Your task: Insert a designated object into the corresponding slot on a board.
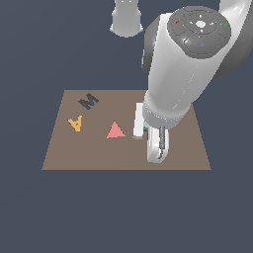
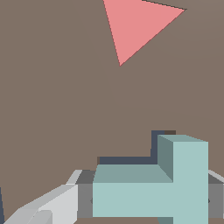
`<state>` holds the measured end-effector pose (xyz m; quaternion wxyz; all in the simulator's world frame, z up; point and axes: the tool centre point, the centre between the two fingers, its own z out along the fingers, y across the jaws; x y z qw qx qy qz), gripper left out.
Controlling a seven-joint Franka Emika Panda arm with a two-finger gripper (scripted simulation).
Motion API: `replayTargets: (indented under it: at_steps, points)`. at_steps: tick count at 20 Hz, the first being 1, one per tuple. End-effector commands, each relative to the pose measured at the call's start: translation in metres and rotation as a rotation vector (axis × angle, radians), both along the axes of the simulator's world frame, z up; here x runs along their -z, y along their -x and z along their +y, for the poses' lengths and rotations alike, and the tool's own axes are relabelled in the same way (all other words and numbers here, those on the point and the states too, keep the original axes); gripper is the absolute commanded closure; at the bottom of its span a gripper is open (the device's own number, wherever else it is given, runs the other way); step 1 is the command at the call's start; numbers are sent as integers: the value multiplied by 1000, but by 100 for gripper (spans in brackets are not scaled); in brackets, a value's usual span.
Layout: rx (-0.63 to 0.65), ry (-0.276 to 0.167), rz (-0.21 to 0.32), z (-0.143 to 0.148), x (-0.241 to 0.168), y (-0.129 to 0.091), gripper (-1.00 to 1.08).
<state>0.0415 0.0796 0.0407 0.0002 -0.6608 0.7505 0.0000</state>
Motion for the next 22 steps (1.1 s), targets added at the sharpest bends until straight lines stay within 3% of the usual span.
replayTargets:
  at_steps: [1,12,13,22]
  points:
    - [7,0,0,0,0,-1,108]
    - [4,0,0,0,10,0,108]
    - [4,0,0,0,10,0,-92]
    - [4,0,0,0,10,0,-92]
